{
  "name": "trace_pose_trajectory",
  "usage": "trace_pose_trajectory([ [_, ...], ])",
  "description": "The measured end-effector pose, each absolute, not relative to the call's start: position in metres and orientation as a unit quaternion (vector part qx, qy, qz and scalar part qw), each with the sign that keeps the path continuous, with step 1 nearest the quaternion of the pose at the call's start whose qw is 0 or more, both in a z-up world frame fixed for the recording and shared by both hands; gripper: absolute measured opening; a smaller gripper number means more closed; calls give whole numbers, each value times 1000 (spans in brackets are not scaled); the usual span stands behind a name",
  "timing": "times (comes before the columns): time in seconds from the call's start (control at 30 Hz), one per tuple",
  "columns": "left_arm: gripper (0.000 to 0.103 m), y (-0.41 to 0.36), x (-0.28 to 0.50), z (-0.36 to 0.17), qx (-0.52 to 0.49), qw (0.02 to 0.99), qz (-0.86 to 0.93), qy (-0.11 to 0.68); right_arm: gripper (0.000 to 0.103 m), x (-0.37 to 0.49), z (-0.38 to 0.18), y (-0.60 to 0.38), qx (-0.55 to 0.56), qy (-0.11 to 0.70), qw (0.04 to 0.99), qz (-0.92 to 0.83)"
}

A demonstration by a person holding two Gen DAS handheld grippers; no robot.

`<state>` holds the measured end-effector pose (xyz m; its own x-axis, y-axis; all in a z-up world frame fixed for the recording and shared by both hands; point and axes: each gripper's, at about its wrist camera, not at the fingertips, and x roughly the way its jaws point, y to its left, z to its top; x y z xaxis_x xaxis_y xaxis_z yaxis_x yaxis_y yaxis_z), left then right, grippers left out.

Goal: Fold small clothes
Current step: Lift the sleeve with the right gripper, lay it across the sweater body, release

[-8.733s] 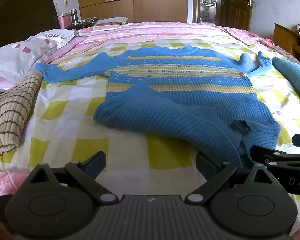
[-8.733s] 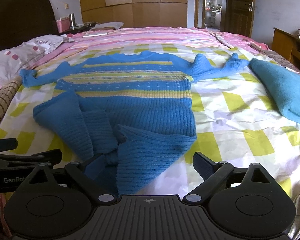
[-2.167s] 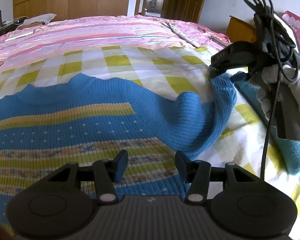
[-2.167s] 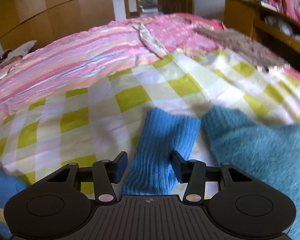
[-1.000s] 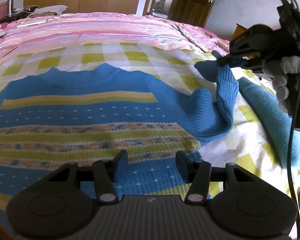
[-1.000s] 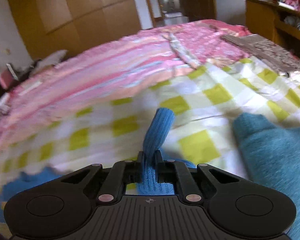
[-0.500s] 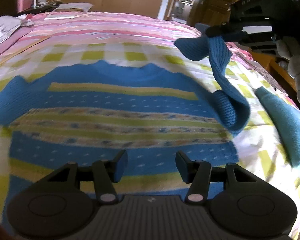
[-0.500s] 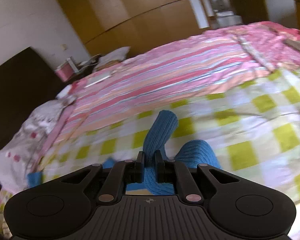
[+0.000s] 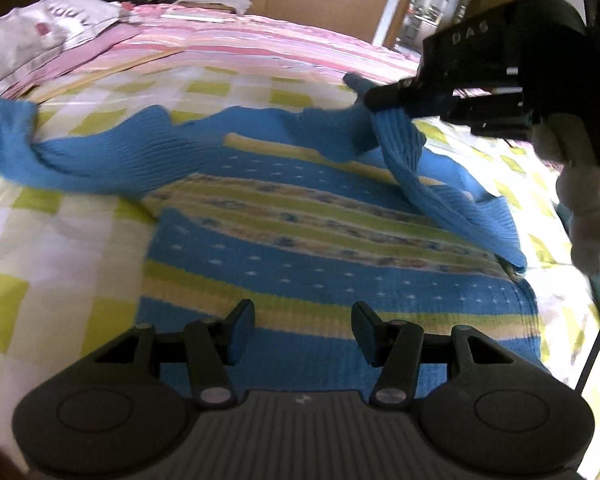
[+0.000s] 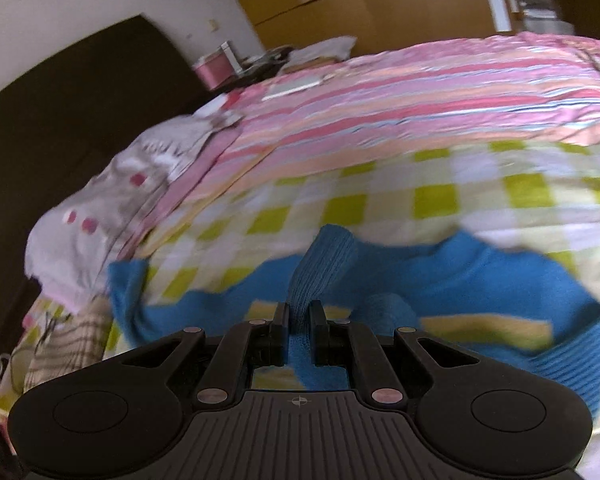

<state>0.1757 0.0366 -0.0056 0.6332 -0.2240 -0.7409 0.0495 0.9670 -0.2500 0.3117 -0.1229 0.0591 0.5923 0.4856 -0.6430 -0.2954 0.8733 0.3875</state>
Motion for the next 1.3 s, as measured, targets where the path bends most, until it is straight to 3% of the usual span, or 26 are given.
trace_pose_trajectory([
  [0.33,58,74,171,-13,-138,897,-40,418,10,293,37,-71,50,410,863,292],
  [0.5,58,88,173,-14,-161,896,-35,412,16,280,25,-60,1,424,848,316],
  [0.73,58,102,171,-13,-183,899,-34,398,18,271,15,-58,-18,450,825,343],
  [1.07,59,107,175,-15,-183,904,-27,386,18,292,31,-67,8,408,868,284],
  [1.3,59,107,173,-14,-163,912,-25,376,32,304,27,-34,-2,420,850,319],
])
